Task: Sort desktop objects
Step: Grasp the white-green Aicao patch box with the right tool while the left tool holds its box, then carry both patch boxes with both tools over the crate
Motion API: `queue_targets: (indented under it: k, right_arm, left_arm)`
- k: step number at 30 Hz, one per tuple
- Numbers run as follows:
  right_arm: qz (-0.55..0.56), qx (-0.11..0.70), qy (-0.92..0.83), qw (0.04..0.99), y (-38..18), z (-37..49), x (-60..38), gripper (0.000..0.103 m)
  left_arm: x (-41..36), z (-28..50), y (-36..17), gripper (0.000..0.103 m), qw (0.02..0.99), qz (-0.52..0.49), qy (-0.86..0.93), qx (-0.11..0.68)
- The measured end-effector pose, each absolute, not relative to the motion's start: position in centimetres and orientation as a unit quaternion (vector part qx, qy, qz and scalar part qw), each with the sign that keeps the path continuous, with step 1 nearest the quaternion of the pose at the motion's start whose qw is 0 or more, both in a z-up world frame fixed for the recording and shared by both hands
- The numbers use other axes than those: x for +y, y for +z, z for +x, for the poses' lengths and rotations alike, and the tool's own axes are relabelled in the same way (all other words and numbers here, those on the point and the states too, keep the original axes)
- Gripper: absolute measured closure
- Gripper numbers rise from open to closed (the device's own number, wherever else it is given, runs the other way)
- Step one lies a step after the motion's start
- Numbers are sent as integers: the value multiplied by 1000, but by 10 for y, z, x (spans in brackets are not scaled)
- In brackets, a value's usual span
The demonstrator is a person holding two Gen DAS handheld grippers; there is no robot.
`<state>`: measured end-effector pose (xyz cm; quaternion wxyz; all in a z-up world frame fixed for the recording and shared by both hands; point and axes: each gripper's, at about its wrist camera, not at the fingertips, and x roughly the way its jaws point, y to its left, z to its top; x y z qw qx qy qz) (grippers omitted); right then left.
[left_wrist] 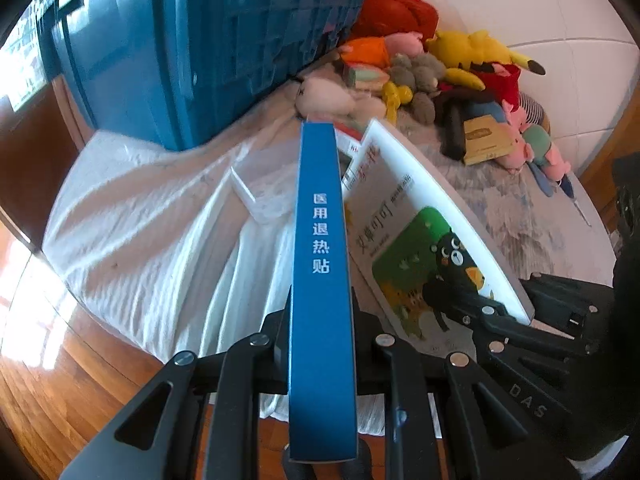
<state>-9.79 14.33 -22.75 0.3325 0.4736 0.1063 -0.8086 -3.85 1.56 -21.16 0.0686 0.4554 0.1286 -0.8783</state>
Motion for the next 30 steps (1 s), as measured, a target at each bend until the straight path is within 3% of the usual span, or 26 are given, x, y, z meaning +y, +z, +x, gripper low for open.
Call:
queue_targets:
  k: [5, 11, 12, 14, 15, 16, 17, 22, 30]
  right_arm:
    - [464, 156, -812, 319, -226, -92, 140, 90]
    - [471, 106, -809, 335, -240, -106, 153, 86]
    - [475, 97, -807, 337, -244, -107, 153, 83]
    - [472, 81, -810, 339, -249, -107, 155, 69]
    - [467, 77, -813, 338, -251, -107, 155, 69]
    - [469, 78, -812, 339, -254, -107, 153, 74]
    - [472, 80, -809, 340, -255, -107, 152, 89]
    - [452, 85, -821, 337, -223, -102, 155, 90]
    - [377, 73, -867, 318, -126, -95, 171, 90]
  left_arm:
    - [17, -38, -218, 85, 73, 463, -875, 123]
    - [19, -39, -228, 85, 79, 468, -873, 114]
    - [18, -40, -231, 85, 78, 468, -873, 116]
    - [18, -41, -234, 85, 77, 467, -873, 118]
    - [19, -40, -232, 85, 75, 465, -875, 117]
    - [20, -39, -230, 86, 73, 462, -876, 115]
    - [21, -37, -228, 86, 71, 460, -878, 113]
    - [26, -31, -199, 86, 59, 434, -893, 107]
    - [34, -23, -114, 86, 34, 362, -927, 91]
